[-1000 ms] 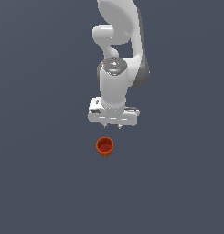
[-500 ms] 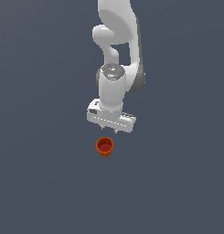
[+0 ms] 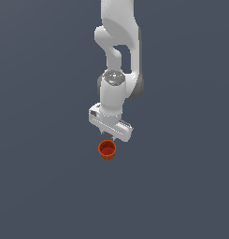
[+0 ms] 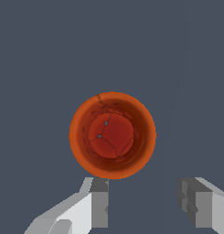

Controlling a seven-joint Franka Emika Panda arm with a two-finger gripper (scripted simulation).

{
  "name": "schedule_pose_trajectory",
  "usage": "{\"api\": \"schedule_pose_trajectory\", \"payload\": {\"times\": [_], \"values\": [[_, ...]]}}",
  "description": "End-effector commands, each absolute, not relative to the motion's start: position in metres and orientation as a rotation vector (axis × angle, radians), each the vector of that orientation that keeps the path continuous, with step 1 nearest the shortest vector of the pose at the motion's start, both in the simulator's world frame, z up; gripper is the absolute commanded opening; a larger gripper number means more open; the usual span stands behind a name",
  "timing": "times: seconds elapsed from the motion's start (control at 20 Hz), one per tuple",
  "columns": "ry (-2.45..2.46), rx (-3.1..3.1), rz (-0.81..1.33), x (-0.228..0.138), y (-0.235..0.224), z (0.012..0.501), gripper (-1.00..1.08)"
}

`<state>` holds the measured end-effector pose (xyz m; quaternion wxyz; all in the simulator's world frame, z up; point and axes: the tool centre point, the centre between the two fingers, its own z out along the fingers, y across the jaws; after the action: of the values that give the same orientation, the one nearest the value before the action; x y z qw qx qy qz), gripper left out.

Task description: Pick up the object and move it to a goal position.

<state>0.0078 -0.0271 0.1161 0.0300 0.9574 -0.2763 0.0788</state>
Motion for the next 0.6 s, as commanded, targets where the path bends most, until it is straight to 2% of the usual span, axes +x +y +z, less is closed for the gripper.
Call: {"api": "schedule_pose_trajectory", "payload": {"times": [0.0,0.55], "values": [[-0.943,2.918,0.276,0.009,-0.032,0.112,0.28],[-1.205,2.807,0.379,0.01,-0.045,0.1,0.28]]}}
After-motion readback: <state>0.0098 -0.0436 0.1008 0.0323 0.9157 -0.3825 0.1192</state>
